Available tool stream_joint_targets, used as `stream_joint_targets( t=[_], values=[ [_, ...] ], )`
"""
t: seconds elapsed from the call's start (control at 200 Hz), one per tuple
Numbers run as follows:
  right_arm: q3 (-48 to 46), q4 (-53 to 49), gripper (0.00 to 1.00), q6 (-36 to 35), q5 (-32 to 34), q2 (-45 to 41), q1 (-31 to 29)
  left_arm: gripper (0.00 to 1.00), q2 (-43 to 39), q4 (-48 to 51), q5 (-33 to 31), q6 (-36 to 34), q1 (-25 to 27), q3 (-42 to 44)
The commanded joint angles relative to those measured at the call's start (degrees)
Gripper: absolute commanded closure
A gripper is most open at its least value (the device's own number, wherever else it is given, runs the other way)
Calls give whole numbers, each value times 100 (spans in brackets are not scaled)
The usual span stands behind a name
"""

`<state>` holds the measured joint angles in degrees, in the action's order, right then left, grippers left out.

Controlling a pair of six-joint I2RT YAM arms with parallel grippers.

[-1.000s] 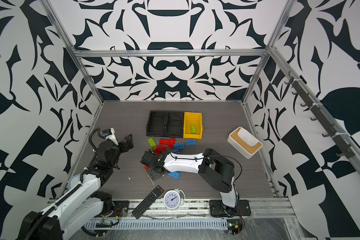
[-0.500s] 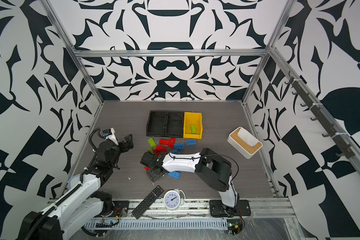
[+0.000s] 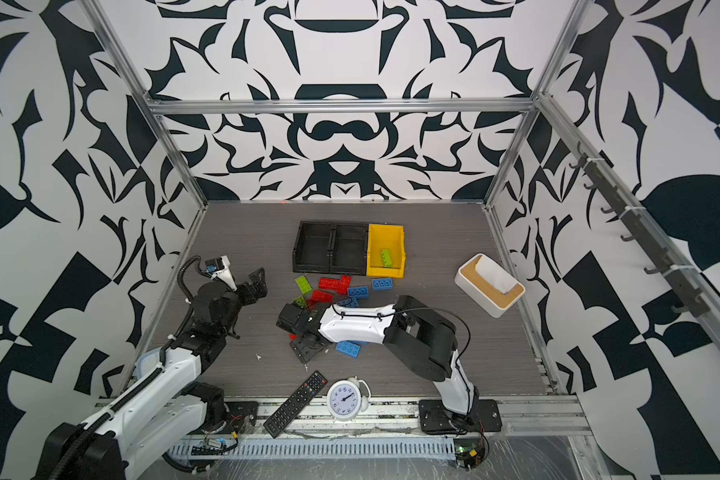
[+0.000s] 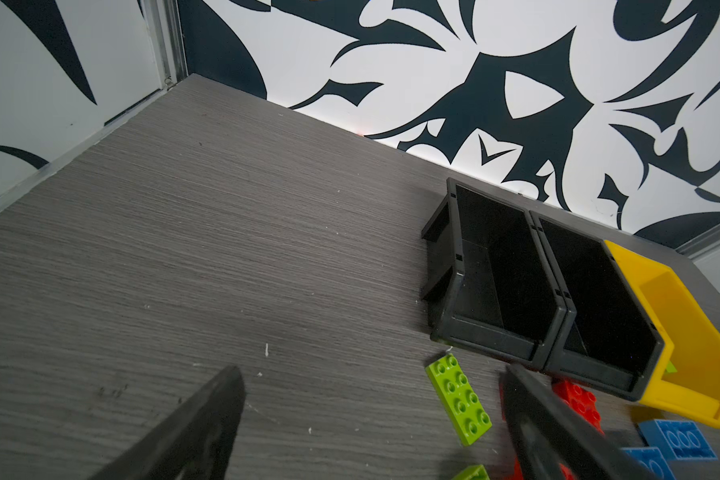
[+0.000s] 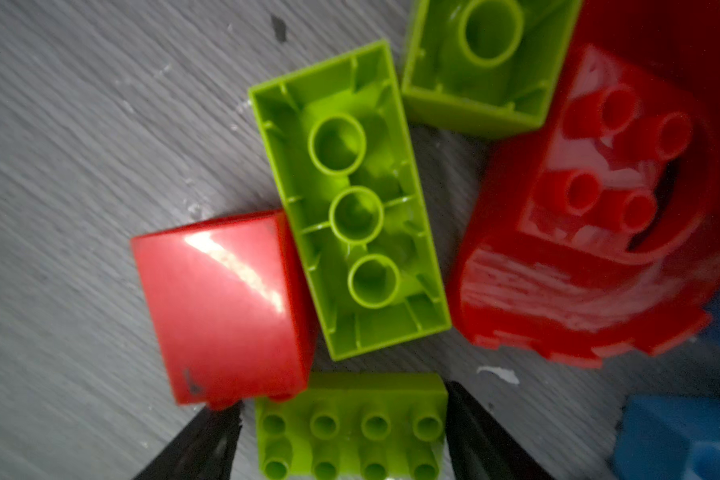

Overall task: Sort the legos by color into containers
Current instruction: 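Grasp the lime-green 2x4 brick with the right gripper and lift, then carry the lime-green 2x4 brick into the yellow bin and open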

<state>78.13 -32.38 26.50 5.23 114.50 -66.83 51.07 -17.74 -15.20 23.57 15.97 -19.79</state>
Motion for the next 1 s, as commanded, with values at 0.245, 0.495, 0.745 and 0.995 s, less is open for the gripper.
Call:
stream_joint_targets(
  t=[0.245, 0.495, 0.745, 0.995],
  values=[
    [-43, -5, 37, -42, 236, -352, -23, 1, -9, -95, 44, -36, -23, 76],
    [-483, 347, 43, -102, 691, -1101, -6, 1, -9, -86, 50, -57, -23, 65],
    [-927, 632, 46, -765, 1007, -2229, 526, 1, -27, -82, 96, -46, -23, 68],
    [-1197, 999, 48, -1549, 400, -2938, 2075, 1, -110, -164, 175, -109, -23, 121]
  ],
)
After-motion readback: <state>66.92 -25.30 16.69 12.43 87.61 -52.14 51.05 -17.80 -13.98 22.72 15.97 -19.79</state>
